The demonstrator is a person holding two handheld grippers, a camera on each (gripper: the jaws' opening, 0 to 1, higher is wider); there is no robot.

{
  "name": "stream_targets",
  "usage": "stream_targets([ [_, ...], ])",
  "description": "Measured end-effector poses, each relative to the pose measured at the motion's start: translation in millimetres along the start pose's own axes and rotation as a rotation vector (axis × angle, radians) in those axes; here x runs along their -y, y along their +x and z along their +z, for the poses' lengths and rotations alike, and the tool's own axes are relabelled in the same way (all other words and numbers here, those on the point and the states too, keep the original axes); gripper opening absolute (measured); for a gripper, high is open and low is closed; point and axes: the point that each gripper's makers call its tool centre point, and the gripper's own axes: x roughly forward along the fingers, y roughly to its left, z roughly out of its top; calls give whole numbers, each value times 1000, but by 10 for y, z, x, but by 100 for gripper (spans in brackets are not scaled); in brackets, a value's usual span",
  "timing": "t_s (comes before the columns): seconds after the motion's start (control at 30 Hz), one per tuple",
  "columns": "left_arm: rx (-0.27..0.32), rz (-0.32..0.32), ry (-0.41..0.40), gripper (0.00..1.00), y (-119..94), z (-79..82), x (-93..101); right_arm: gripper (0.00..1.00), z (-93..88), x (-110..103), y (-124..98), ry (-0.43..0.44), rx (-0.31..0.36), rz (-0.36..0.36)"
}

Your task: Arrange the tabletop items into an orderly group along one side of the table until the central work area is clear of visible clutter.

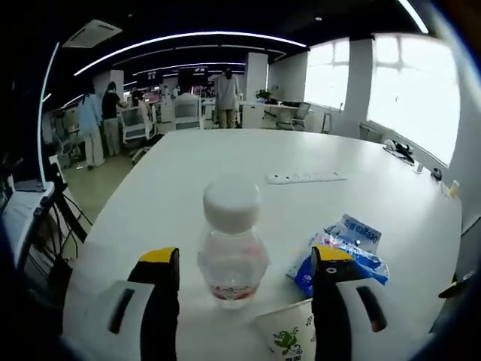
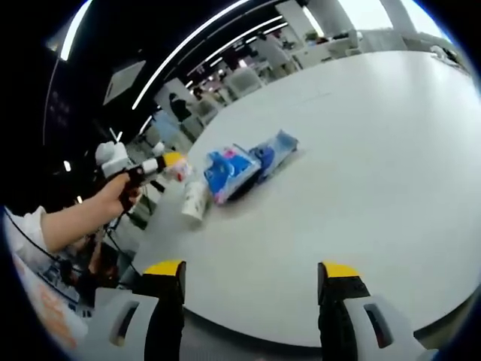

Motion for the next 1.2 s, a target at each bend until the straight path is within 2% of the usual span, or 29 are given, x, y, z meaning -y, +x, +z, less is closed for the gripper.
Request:
stream_targets([
  [0.1,16,-24,-22,75,-115,-4,54,72,13,-19,-25,2,11,5],
  [0.23,19,-35,3,75,-275,-74,97,72,19,-56,-48,-5,19,12],
  [0.43,0,-36,50,76,-535,-270,135,72,22,-126,-82,-23,26,27],
  [0.57,0,-48,23,79,-680,-359,159,72,29,-155,-104,-32,32,33],
  [0.77,7,-66,-37,77,-951,-512,245,71,50,-185,-151,-30,50,39],
  [0.97,-1,-97,1,75,-1067,-607,354,71,45,-208,-160,-39,51,45],
  [1.2,-5,-117,15,74,-1031,-607,359,70,40,-216,-171,-45,43,45],
])
